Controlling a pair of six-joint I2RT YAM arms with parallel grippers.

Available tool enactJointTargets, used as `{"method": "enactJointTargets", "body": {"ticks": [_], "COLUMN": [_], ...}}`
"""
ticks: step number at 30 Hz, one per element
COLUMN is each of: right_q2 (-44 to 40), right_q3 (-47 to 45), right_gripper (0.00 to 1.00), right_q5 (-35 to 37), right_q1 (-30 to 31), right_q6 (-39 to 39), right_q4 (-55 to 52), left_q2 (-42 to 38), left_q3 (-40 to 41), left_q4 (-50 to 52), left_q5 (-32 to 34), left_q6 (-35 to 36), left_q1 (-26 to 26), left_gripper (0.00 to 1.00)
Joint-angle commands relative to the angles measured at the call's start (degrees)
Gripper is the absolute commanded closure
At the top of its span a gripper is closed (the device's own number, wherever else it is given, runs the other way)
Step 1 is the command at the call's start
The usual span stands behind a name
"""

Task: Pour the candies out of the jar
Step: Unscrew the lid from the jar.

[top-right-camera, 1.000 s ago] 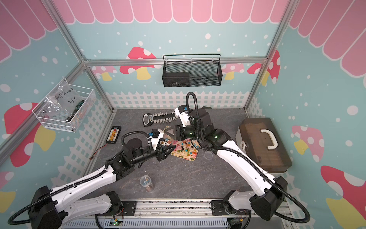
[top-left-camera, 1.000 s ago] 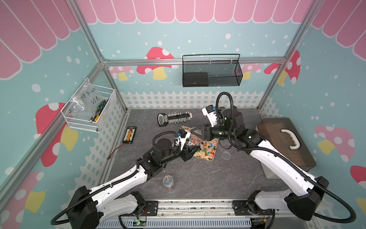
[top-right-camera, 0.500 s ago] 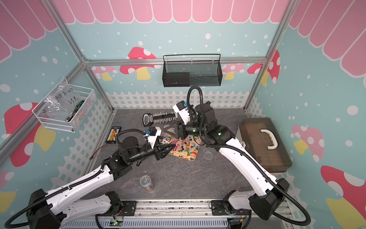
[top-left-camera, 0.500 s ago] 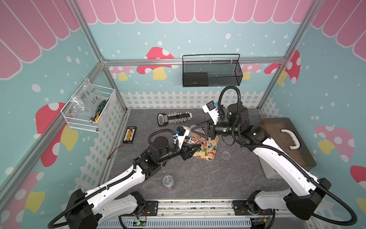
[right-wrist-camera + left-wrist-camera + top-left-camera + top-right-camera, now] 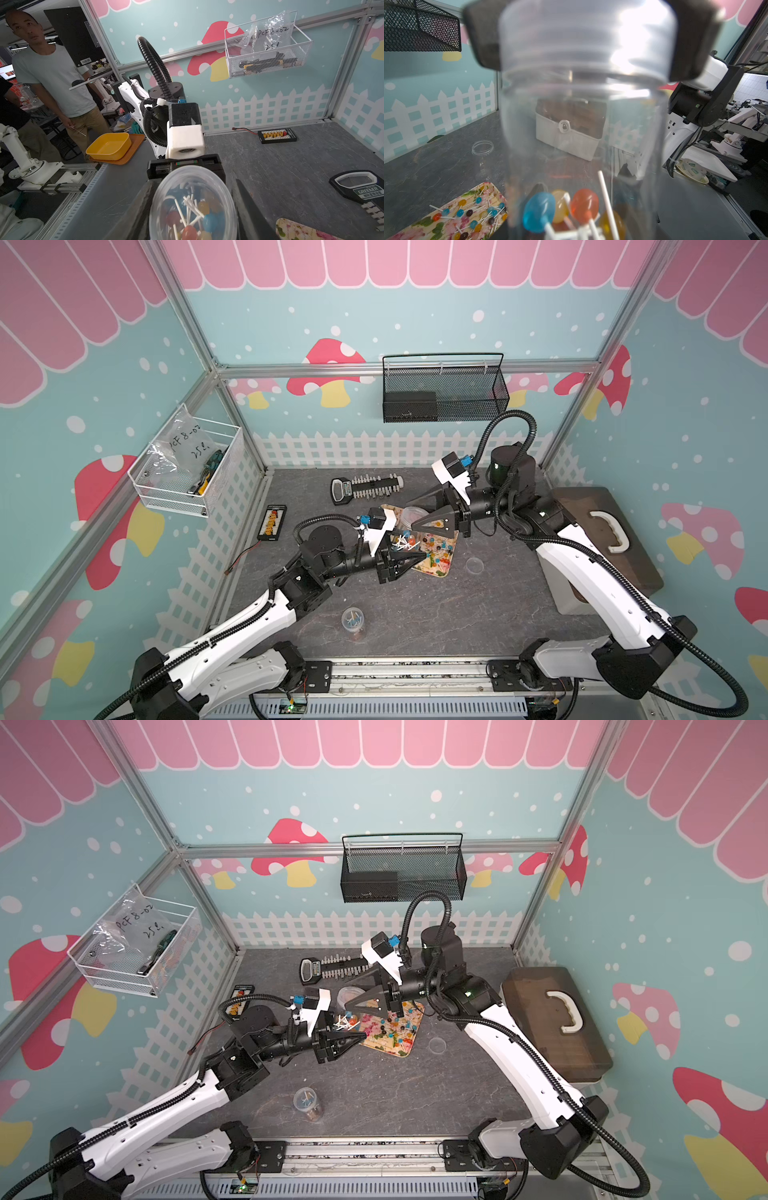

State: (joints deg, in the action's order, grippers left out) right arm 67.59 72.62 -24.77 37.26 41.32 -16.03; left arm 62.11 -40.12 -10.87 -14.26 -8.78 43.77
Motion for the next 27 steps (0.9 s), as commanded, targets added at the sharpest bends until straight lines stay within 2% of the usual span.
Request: {"method": "enactJointTargets", "body": {"ticks": [1, 6, 22, 24, 27], "right_q2": [1.5, 3.1, 7.1, 7.5, 7.6], "right_q3": [2.5, 3.7, 4.9, 5.2, 5.7], "right_gripper": [0.33, 0.33, 0.38, 0.41, 0.57], "right_q5": [-0.2, 0.3, -0.6, -0.6, -0.8], "right_q1": [1.1, 1.4, 1.4, 1.4, 1.4], "right_q6": [-1.2, -3.9, -5.2, -5.6, -6.6], "right_q4": [-0.6, -4.1, -4.4, -4.6, -4.6], "left_q2": [0.4, 0.5, -0.3, -0.4, -0.5], "left_q3": [-1.7, -1.8, -1.7, -1.6, -1.7], "left_q4": [-2.7, -2.4, -2.0, -2.0, -2.1], "left_q5": [0.7, 0.7, 0.8, 0.6, 0.2], "left_q6": [0.3, 0.6, 1.1, 1.0, 0.8], "left_q1": [0.4, 0.4, 0.4, 0.4, 0.4], "left_gripper": [0.53, 0.53, 0.53, 0.53, 0.53]}}
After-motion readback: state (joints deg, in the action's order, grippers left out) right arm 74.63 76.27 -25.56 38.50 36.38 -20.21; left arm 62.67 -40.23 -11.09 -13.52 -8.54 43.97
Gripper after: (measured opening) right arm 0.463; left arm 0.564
